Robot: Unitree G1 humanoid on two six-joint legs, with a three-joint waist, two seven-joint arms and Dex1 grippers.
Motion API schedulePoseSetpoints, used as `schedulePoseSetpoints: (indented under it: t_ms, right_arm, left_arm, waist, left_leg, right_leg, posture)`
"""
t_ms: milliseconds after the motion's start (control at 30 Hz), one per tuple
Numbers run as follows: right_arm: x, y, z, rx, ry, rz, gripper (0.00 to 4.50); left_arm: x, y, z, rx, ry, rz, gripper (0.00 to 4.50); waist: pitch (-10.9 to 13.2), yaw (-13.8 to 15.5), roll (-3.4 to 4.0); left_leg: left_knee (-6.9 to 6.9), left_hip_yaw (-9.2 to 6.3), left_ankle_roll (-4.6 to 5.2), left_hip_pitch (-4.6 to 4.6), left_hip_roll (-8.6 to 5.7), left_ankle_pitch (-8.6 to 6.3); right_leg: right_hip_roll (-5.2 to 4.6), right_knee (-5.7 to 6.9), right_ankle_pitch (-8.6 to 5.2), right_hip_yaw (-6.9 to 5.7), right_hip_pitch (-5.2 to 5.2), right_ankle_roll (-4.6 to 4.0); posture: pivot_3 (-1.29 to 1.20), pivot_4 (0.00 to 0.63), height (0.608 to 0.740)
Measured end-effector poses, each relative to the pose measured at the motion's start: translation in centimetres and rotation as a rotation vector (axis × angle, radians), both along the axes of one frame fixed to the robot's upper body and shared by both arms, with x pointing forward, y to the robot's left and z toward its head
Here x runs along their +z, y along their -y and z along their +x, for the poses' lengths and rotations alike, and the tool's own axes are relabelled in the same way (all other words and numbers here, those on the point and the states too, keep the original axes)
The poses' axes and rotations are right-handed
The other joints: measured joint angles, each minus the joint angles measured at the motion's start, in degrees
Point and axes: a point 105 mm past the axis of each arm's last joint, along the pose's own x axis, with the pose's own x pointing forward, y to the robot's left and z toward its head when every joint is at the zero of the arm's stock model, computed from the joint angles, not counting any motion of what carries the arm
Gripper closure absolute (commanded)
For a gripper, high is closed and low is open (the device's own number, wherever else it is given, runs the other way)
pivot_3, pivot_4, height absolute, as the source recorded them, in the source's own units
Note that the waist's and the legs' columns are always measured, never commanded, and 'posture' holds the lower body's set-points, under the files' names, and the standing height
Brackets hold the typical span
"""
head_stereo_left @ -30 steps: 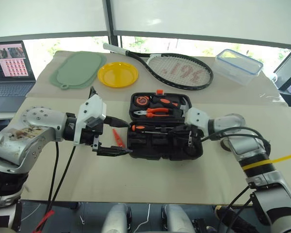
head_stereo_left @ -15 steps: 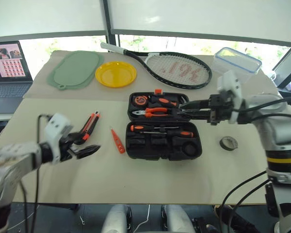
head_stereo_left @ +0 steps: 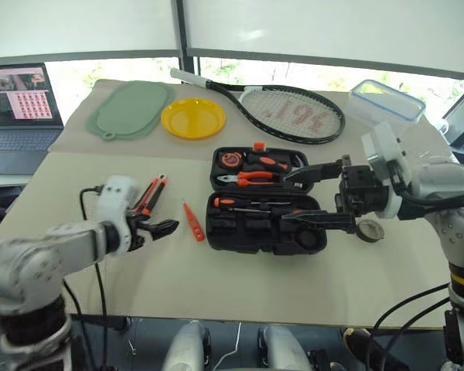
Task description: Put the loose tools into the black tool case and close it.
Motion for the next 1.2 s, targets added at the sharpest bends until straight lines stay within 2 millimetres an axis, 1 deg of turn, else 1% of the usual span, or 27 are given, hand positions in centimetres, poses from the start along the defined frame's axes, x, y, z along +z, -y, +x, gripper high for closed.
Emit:
schedulePoseSetpoints:
  t_ms: [100, 167, 233, 400, 633, 700, 733, 800, 833, 867, 1000, 1167, 1200]
  right_arm:
    - [-0.2, -0.2, 0.1, -0.022, 0.011, 0.014, 0.09]
    - [-0.3, -0.4, -0.1, -0.029, 0.023, 0.017, 0.09]
    - [-0.4, -0.6, -0.3, -0.031, 0.033, 0.017, 0.09]
    - [-1.1, -0.9, -0.7, -0.056, 0.038, 0.031, 0.09]
    - [-1.4, -1.1, -1.0, -0.079, 0.035, 0.059, 0.09]
    - [-1.1, -1.1, -1.0, -0.085, 0.043, 0.072, 0.00]
    - [-1.0, -1.0, -1.1, -0.088, 0.050, 0.077, 0.00]
    - [-0.7, -1.0, -1.1, -0.100, 0.062, 0.082, 0.00]
    - [-0.7, -1.0, -1.0, -0.102, 0.062, 0.083, 0.00]
    - [-0.7, -1.0, -1.1, -0.100, 0.060, 0.086, 0.00]
    - [-0.6, -1.1, -1.2, -0.093, 0.057, 0.094, 0.00]
    - [-0.6, -1.2, -1.2, -0.094, 0.055, 0.099, 0.00]
    - [-0.6, -1.2, -1.2, -0.095, 0.055, 0.100, 0.00]
  left_arm:
    - [-0.6, 1.2, 1.7, 0.030, -0.051, -0.001, 0.00]
    - [-1.0, 2.3, 2.5, 0.022, -0.096, -0.006, 0.00]
    - [-0.9, 3.1, 3.1, 0.020, -0.123, -0.014, 0.00]
    - [-0.8, 4.0, 4.3, 0.046, -0.188, -0.027, 0.00]
    - [-0.8, 4.5, 4.7, 0.043, -0.280, -0.034, 0.00]
    - [-0.9, 4.9, 4.6, 0.016, -0.306, -0.011, 0.53]
    - [-1.0, 5.1, 4.5, -0.006, -0.323, 0.010, 0.68]
    - [-1.1, 5.3, 4.3, -0.042, -0.361, 0.041, 1.46]
    - [-1.1, 5.3, 4.2, -0.055, -0.370, 0.046, 1.79]
    - [-1.2, 5.3, 4.1, -0.063, -0.385, 0.050, 2.03]
    - [-1.3, 5.6, 3.6, -0.113, -0.426, 0.065, 2.03]
    - [-1.3, 5.6, 3.6, -0.122, -0.450, 0.062, 2.03]
    - [-1.3, 5.6, 3.6, -0.122, -0.453, 0.059, 2.29]
  waist:
    - [0.01, -0.10, -0.02]
    - [0.01, 0.03, -0.02]
    - [0.01, 0.12, -0.02]
    - [0.01, 0.51, -0.02]
    - [-0.02, 0.65, 0.01]
    - [-0.03, 0.71, 0.02]
    - [-0.03, 0.78, 0.02]
    - [-0.05, 0.68, 0.05]
    - [-0.06, 0.63, 0.06]
    - [-0.06, 0.58, 0.06]
    - [-0.06, 0.49, 0.07]
    - [-0.07, 0.41, 0.09]
    - [-0.07, 0.40, 0.09]
  left_leg:
    - [-0.01, -0.01, 0.00, -0.02, 0.01, 0.00]
    - [0.00, -0.01, 0.00, -0.04, 0.00, 0.00]
    - [0.01, -0.02, 0.00, -0.03, 0.00, 0.00]
    - [0.05, -0.06, -0.01, -0.01, -0.05, 0.01]
    - [0.05, -0.06, -0.03, 0.05, -0.11, 0.03]
    - [0.05, -0.06, -0.03, 0.05, -0.13, 0.03]
    - [0.04, -0.06, -0.03, 0.06, -0.14, 0.03]
    - [0.03, -0.03, -0.03, 0.07, -0.14, 0.03]
    - [0.02, -0.03, -0.03, 0.07, -0.14, 0.03]
    - [0.01, -0.03, -0.04, 0.07, -0.14, 0.03]
    - [0.01, -0.03, -0.04, 0.07, -0.13, 0.03]
    - [0.00, -0.02, -0.03, 0.09, -0.14, 0.03]
    - [0.01, -0.03, -0.03, 0.09, -0.14, 0.03]
  right_leg:
    - [-0.02, 0.00, 0.00, -0.01, -0.03, 0.00]
    - [-0.06, 0.00, 0.00, -0.01, -0.03, 0.00]
    - [-0.07, 0.01, 0.00, -0.02, -0.02, 0.00]
    - [-0.14, 0.04, 0.01, -0.06, 0.04, 0.01]
    - [-0.19, 0.05, 0.01, -0.06, 0.10, 0.02]
    - [-0.20, 0.05, 0.01, -0.06, 0.10, 0.03]
    - [-0.19, 0.04, 0.01, -0.08, 0.11, 0.03]
    - [-0.17, 0.02, 0.01, -0.06, 0.11, 0.03]
    - [-0.17, 0.01, 0.01, -0.06, 0.11, 0.03]
    - [-0.16, 0.01, 0.01, -0.06, 0.11, 0.02]
    - [-0.14, -0.03, 0.01, -0.06, 0.13, 0.03]
    - [-0.11, -0.05, 0.00, -0.06, 0.15, 0.03]
    - [-0.11, -0.05, -0.01, -0.06, 0.15, 0.03]
  posture:
    - [0.00, 0.150, 0.738]
    - [0.00, 0.150, 0.738]
    - [0.00, 0.150, 0.738]
    - [0.00, 0.150, 0.738]
    - [0.00, 0.150, 0.738]
    - [0.00, 0.150, 0.738]
    - [0.00, 0.150, 0.738]
    - [0.00, 0.150, 0.738]
    - [0.00, 0.150, 0.738]
    - [0.00, 0.150, 0.738]
    - [0.00, 0.150, 0.738]
    - [0.00, 0.150, 0.738]
    - [0.00, 0.150, 0.738]
